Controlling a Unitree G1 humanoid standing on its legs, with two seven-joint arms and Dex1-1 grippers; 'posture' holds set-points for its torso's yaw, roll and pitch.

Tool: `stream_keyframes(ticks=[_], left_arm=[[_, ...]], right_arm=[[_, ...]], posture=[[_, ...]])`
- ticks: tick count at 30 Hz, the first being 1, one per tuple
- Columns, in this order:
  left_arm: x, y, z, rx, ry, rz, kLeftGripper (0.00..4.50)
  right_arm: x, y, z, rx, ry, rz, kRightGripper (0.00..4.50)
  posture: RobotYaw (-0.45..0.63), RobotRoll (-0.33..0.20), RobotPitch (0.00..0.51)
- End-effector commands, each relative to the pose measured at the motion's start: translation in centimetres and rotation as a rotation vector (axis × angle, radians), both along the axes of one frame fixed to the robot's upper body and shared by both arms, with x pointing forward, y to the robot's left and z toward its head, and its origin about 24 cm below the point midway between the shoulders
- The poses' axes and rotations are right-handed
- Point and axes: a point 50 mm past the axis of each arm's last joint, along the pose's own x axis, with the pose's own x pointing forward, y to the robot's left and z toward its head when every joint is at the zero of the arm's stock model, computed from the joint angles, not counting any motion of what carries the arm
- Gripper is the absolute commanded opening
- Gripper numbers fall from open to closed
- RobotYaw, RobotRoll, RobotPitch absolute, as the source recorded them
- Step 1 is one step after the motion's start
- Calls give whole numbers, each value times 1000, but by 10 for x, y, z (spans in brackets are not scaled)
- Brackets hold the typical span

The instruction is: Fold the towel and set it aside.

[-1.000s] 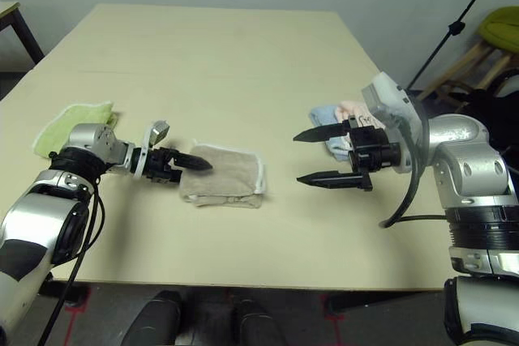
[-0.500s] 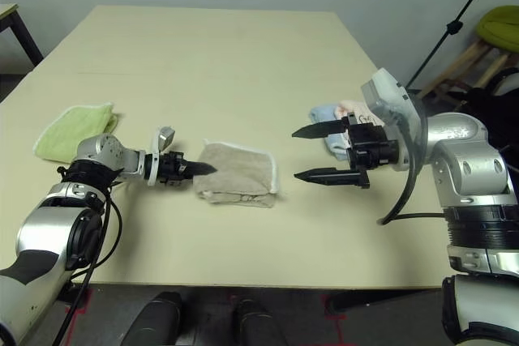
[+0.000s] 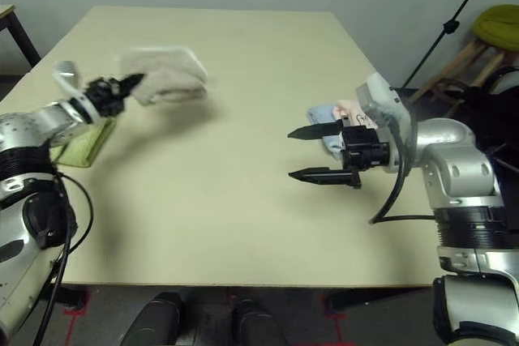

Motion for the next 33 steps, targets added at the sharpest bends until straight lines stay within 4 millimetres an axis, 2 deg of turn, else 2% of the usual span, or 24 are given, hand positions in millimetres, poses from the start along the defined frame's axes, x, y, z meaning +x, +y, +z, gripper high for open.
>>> stream_keyframes(ticks=[1, 4, 8, 14, 15, 20, 27, 30, 33], left_arm=[[-8, 18, -17, 51, 26, 181, 13], [-18, 29, -39, 81, 82, 272, 13], [-25, 35, -66, 98, 158, 360, 13], [-25, 23, -86, 90, 243, 314, 13], [-25, 22, -87, 97, 250, 306, 588], [-28, 19, -75, 160, 239, 253, 2132], [-62, 9, -56, 472, 281, 158, 4483], [-77, 6, -45, 600, 285, 125, 4483], [-80, 5, -29, 716, 221, 138, 4483]], right_arm=[[6, 4, -1, 0, -27, 3, 4500], [8, 3, -1, 18, -37, -11, 4500], [8, -1, -2, 18, -41, -26, 4500], [7, -6, -3, 33, -49, -62, 4500], [7, -6, -3, 35, -51, -69, 4500], [6, -11, -6, 62, -64, -126, 4500], [1, -19, -8, 176, -54, -267, 4500], [0, -24, -12, 233, -54, -368, 4500], [3, -30, -16, 291, -68, -511, 4500]], posture=[[184, 0, 104], [187, 0, 104], [179, 0, 104], [176, 0, 102], [172, 0, 101], [169, 0, 102], [172, 0, 108], [177, 0, 108], [193, 0, 106]])
